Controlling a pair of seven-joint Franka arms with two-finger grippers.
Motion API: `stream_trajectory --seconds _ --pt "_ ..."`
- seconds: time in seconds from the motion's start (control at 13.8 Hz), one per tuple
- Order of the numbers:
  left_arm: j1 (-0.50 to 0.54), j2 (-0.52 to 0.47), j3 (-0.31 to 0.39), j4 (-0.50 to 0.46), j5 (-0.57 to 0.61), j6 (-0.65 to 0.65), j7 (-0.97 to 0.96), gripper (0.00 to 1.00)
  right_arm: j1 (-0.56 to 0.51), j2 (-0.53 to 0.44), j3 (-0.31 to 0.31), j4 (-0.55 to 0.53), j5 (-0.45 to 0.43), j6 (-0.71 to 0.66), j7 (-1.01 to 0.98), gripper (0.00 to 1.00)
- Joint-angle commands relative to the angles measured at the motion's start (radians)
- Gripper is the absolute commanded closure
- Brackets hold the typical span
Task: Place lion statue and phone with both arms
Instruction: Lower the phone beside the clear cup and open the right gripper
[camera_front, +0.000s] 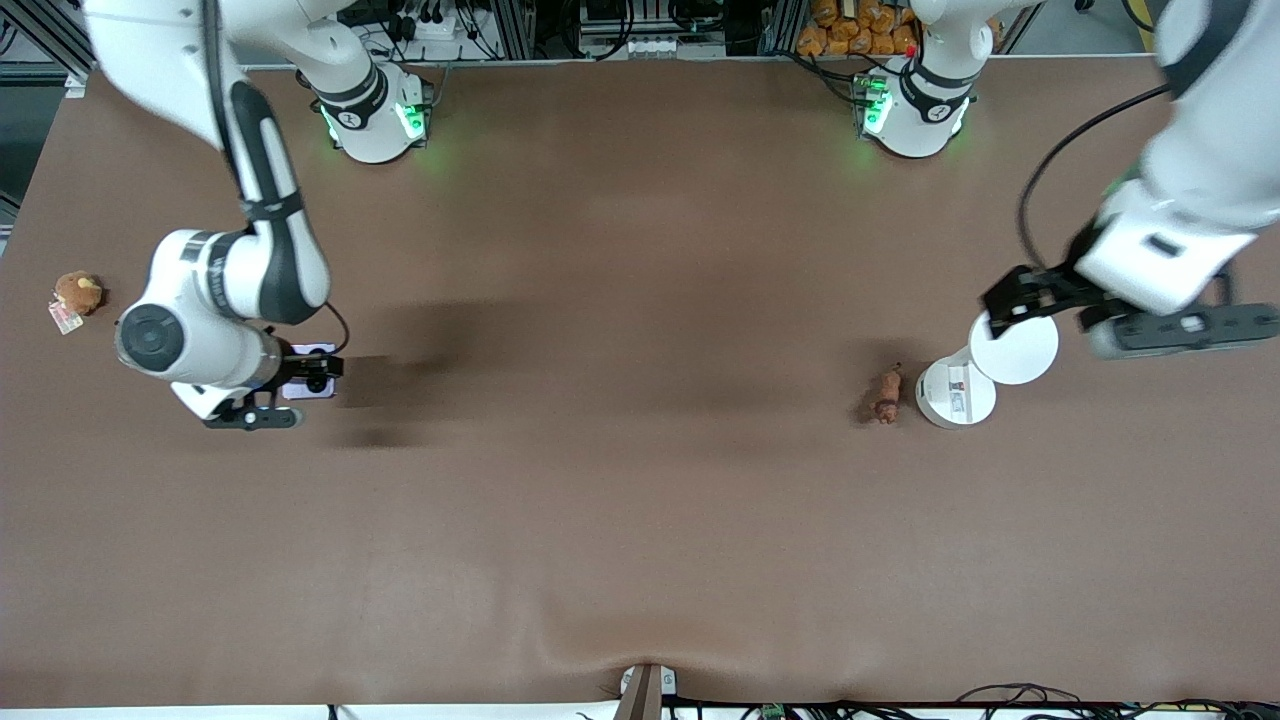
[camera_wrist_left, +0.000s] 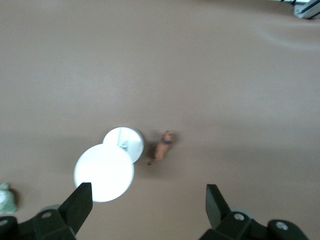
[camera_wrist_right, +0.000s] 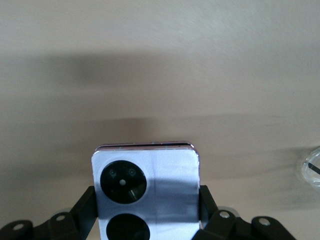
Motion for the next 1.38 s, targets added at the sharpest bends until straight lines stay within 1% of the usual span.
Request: stream_trajectory --seconds 0.0,0.07,0.22,0.29,0.36,0.44,0.51,0.58,0.65,0.73,0.95,1.02,1.16,1.24,1.31 --pt "-0.103 -0.110 0.197 -0.086 -0.091 -0.051 0.080 0.00 -0.116 0.033 0.047 0.000 0.013 0.033 -0.135 1.00" --pt "-0.117 -0.153 0.237 -0.133 -0.114 -0.054 0.096 0.00 -0.160 0.052 0.053 -0.001 0.016 0.074 -0.173 1.00" --pt "-0.187 -0.240 0.328 -0.232 -0.130 -0.049 0.099 0.00 -0.191 0.072 0.055 -0.015 0.045 0.092 -0.176 1.00" --pt "-0.197 -0.268 0.345 -0.261 -0.130 -0.049 0.099 0.00 -0.194 0.072 0.058 -0.030 0.076 0.093 -0.185 1.00" --pt "-0.193 -0.290 0.346 -0.276 -0.128 -0.048 0.099 0.00 -0.199 0.076 0.059 -0.032 0.094 0.105 -0.193 1.00" --pt "-0.189 -0.279 0.348 -0.269 -0.128 -0.048 0.100 0.00 -0.206 0.094 0.064 -0.035 0.096 0.125 -0.204 0.98" --pt "-0.185 -0.273 0.346 -0.264 -0.130 -0.045 0.100 0.00 -0.217 0.104 0.071 -0.055 0.099 0.145 -0.221 0.92" --pt "-0.186 -0.273 0.343 -0.261 -0.120 -0.043 0.100 0.00 -0.223 0.104 0.079 -0.076 0.111 0.166 -0.231 0.89" --pt "-0.186 -0.273 0.342 -0.257 -0.119 -0.043 0.113 0.00 -0.223 0.104 0.084 -0.095 0.125 0.179 -0.233 0.65" --pt "-0.186 -0.273 0.342 -0.255 -0.116 -0.045 0.132 0.00 -0.223 0.104 0.085 -0.097 0.147 0.177 -0.233 0.01" --pt "-0.183 -0.274 0.348 -0.257 -0.111 -0.055 0.165 0.00 -0.234 0.092 0.084 -0.052 0.154 0.145 -0.270 0.00" --pt "-0.182 -0.274 0.349 -0.258 -0.107 -0.061 0.165 0.00 -0.228 0.087 0.082 -0.016 0.154 0.091 -0.264 0.00" --pt "-0.182 -0.274 0.349 -0.258 -0.088 -0.068 0.166 0.00 -0.239 0.092 0.082 0.119 0.153 -0.092 -0.264 0.00" --pt "-0.182 -0.274 0.349 -0.258 -0.088 -0.069 0.166 0.00 -0.249 0.102 0.081 0.197 0.145 -0.152 -0.265 0.00" --pt "-0.182 -0.274 0.349 -0.258 -0.088 -0.069 0.166 0.00 -0.259 0.113 0.081 0.257 0.144 -0.175 -0.264 0.00"
